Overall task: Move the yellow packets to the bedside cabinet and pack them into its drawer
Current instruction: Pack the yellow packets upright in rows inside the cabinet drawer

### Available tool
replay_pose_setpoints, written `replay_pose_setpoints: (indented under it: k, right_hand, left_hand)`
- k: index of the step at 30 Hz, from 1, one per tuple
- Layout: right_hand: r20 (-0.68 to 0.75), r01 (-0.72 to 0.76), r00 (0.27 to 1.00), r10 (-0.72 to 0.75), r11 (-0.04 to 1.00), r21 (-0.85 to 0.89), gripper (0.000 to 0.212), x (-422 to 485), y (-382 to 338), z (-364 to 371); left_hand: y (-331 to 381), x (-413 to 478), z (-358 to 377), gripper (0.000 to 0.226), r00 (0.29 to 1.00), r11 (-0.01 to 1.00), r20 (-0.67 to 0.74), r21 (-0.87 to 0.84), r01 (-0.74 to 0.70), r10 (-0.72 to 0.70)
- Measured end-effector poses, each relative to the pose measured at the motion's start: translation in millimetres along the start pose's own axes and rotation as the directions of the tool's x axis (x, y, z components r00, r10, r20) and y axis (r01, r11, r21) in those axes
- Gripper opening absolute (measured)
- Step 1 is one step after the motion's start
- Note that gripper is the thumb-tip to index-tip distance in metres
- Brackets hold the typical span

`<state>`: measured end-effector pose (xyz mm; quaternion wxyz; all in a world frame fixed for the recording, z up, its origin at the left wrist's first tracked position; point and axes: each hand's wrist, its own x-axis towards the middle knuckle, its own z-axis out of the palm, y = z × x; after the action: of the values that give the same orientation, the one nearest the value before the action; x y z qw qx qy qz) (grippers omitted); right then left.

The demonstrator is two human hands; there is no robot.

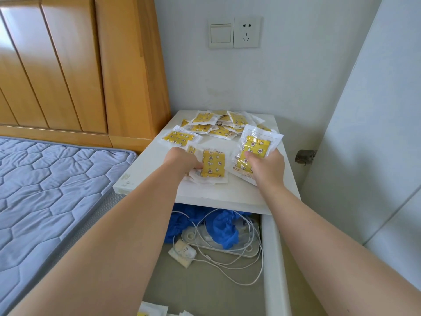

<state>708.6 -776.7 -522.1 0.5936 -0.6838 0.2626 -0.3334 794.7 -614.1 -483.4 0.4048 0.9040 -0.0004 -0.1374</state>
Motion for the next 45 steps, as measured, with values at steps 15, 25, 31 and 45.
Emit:
replay_pose_setpoints:
  k: [15, 25, 31, 45]
  right_hand:
    - [0.271, -0.219, 0.943, 0.194, 0.974, 0.064, 0.035, -92, -8, -32]
    - [0.337, -0.266, 0.893, 0.299, 0.954, -0.142, 0.028, -165, 23, -37]
    - [0.358, -0.378, 0.841, 0.404, 0.914, -0.146, 0.023, -181, 42, -27]
    - [0.406, -0.814, 0.393, 0.825, 0.517, -0.264, 0.018, -232, 79, 11]
  left_hand:
    - [-56, -92, 21, 0.022, 0.971, 0.782, 0.191, -0.623, 0.004, 0.147]
    - [-140, -128, 25, 0.022, 0.952, 0.751, 0.306, -0.635, 0.183, 0.027]
    - [-177, -110, 15, 0.028, 0.965, 0.845, 0.252, -0.498, 0.194, -0.073]
    - [-192, -76, -5, 0.042, 0.985, 0.947, 0.17, -0.316, 0.061, -0.007]
